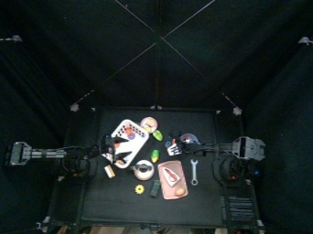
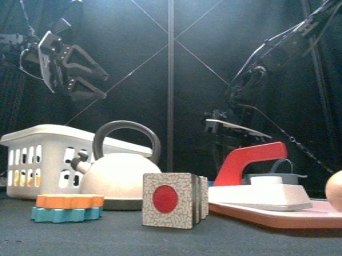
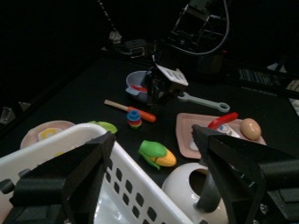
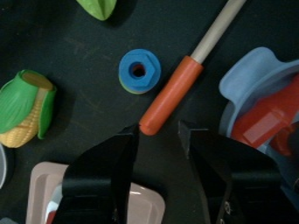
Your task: Grab screwdriver
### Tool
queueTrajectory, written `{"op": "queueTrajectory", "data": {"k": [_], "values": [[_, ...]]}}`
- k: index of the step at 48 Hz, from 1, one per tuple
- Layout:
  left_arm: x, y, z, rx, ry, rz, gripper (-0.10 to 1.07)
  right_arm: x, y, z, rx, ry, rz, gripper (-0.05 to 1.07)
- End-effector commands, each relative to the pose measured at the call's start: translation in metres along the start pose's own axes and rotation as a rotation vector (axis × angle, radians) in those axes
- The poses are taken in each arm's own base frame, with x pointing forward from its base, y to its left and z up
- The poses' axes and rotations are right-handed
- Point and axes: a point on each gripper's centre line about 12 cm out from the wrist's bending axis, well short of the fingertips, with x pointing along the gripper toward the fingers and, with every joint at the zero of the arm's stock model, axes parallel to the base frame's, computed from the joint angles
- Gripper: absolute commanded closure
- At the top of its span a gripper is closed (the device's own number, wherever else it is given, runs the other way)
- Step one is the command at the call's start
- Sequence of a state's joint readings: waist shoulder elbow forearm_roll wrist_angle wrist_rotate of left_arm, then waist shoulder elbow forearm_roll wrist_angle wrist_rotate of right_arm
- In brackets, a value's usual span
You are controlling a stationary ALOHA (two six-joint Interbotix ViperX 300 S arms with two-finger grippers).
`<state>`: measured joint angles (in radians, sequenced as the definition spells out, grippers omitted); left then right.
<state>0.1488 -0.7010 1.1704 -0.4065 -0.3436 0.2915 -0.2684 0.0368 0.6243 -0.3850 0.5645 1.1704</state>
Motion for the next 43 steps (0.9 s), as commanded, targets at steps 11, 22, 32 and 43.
{"op": "queueTrajectory", "data": {"k": [11,22,32,43], "values": [[0.002,-0.001,0.009,-0.003,-0.024,-0.002,-0.06,0.006,0.002,0.003,0.025,-0.015,-0.010,0.16],[0.002,-0.001,0.009,-0.003,-0.027,-0.002,-0.06,0.014,0.004,0.003,0.016,-0.005,-0.023,0.16],[0.002,-0.001,0.009,-0.001,-0.026,-0.003,-0.06,0.021,0.001,0.003,0.019,0.006,-0.040,0.17],[0.002,-0.001,0.009,-0.001,-0.025,-0.002,-0.06,0.022,-0.002,0.001,0.021,0.012,-0.050,0.19]]}}
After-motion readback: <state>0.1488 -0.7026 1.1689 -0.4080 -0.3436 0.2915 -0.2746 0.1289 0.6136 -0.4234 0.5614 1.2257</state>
